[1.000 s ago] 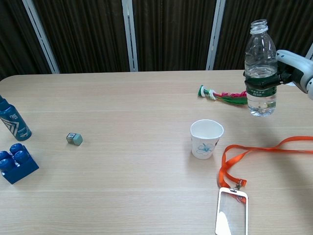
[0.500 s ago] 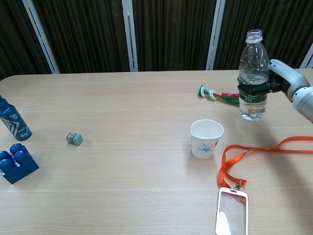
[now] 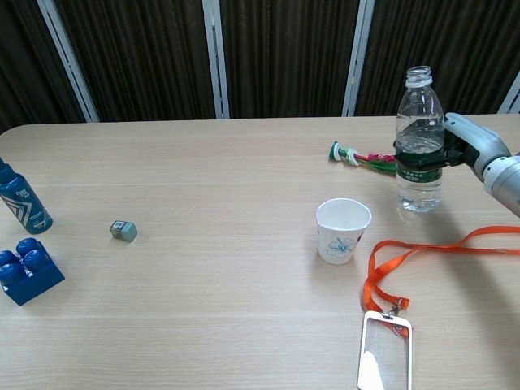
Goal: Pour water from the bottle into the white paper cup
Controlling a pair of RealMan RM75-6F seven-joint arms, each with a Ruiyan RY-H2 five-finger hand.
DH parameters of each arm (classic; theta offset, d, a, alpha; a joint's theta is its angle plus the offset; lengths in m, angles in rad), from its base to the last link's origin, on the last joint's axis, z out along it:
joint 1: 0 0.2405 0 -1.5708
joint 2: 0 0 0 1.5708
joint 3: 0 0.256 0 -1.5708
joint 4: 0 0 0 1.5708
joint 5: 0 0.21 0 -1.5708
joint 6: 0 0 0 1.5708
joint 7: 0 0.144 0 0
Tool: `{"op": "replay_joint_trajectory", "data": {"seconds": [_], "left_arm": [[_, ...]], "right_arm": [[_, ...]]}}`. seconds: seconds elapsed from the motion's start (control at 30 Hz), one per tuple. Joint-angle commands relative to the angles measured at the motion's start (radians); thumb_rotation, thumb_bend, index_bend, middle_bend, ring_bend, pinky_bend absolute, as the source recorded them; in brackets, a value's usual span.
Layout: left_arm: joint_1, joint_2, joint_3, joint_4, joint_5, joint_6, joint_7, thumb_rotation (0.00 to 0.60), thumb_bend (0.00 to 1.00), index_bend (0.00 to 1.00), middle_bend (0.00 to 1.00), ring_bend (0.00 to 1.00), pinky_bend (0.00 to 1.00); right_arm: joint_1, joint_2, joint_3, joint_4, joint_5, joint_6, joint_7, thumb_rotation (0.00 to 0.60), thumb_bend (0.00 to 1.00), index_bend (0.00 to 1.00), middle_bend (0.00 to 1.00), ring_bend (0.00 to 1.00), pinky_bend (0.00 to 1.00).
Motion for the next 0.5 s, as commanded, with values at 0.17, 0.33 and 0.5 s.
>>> {"op": "replay_joint_trajectory", "data": {"seconds": [0.17, 0.33, 0.5], "left_arm": [[0.001, 0.001, 0.002, -0.002, 0.003, 0.002, -0.002, 0.600, 0.04, 0.00, 0.00, 0.00, 0.00], [0.001, 0.002, 0.003, -0.003, 0.006, 0.002, -0.005, 0.600, 0.04, 0.00, 0.00, 0.00, 0.00], [0.001, 0.001, 0.005, -0.003, 0.008, 0.003, -0.001, 0.600, 0.04, 0.00, 0.00, 0.00, 0.00]], "right_arm": [[-0.007, 0.002, -0.002, -0.003, 0.001, -0.013, 0.039, 0.600, 0.41, 0.39, 0.48, 0.45, 0.46], [-0.014, 0.002, -0.010, 0.001, -0.007, -0.008, 0.068, 0.600, 0.35, 0.33, 0.44, 0.42, 0.44], [-0.018, 0.001, -0.016, 0.008, -0.014, -0.004, 0.087, 0.600, 0.34, 0.31, 0.44, 0.41, 0.43]]}}
